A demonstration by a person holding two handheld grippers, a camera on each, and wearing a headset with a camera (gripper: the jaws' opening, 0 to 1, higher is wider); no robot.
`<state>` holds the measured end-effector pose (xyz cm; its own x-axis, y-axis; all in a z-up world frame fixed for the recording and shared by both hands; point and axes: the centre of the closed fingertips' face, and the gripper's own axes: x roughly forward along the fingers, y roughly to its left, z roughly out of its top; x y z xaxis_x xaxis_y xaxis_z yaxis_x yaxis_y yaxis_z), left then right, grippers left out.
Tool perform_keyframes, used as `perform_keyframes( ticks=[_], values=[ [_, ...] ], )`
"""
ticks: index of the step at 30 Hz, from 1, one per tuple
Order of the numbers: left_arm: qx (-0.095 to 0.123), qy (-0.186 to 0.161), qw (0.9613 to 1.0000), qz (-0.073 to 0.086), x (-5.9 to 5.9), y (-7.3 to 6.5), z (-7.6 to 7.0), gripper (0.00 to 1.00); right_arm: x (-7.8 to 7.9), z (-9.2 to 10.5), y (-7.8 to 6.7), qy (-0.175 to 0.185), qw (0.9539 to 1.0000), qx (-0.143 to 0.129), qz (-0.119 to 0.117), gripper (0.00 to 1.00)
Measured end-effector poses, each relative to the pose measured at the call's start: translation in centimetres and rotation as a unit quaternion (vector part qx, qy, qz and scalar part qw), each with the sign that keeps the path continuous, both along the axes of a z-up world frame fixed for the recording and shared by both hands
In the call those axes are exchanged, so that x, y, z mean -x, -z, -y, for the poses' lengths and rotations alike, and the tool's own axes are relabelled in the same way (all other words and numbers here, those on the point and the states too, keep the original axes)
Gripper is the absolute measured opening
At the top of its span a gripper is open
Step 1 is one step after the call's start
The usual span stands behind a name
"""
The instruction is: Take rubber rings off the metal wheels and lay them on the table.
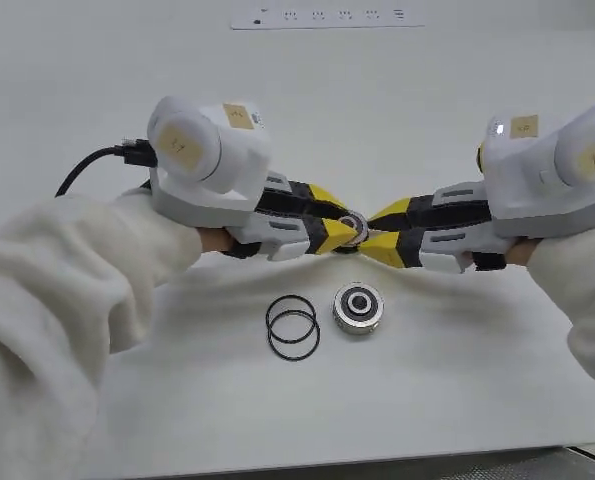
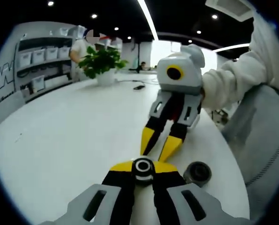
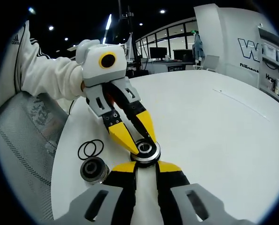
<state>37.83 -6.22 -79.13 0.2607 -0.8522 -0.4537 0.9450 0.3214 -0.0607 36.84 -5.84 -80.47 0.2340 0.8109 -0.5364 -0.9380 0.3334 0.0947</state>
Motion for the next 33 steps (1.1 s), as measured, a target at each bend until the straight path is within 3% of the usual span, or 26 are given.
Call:
perform_keyframes(
  ticks=[4,11,14,16,21,28,33],
  values=[
    [-0.004,0.0,1.0,0.007,0.2,0.0,-0.1,0.14,-0.2,0.2,0.1,-0.001,0.9999,0.01,0.01,0.05],
    [-0.003,0.0,0.9999,0.015,0.7,0.0,-0.4,0.14,-0.1,0.2,0.2,0.003,0.9999,0.016,0.005,0.01],
    [-0.001,-0.002,0.9999,0.017,0.8,0.0,-0.4,0.14,-0.3,0.3,0.3,0.025,0.9994,0.01,-0.02,0.0],
    [0.0,-0.005,0.9998,0.018,0.8,-0.1,-0.5,0.14,-0.4,0.4,0.4,0.061,0.9962,0.002,-0.063,0.0],
    [-0.005,-0.01,0.9996,0.024,1.1,-0.1,-0.6,0.14,-0.6,0.5,0.6,0.091,0.9905,-0.01,-0.102,0.0],
    [0.002,-0.022,0.9993,0.029,1.3,0.0,-0.7,0.14,-0.7,0.7,0.4,0.115,0.9843,-0.024,-0.131,0.0],
    [0.003,-0.026,0.9992,0.03,1.3,-0.1,-0.7,0.14,-0.8,0.7,0.0,0.137,0.976,-0.049,-0.162,0.0]
  ],
)
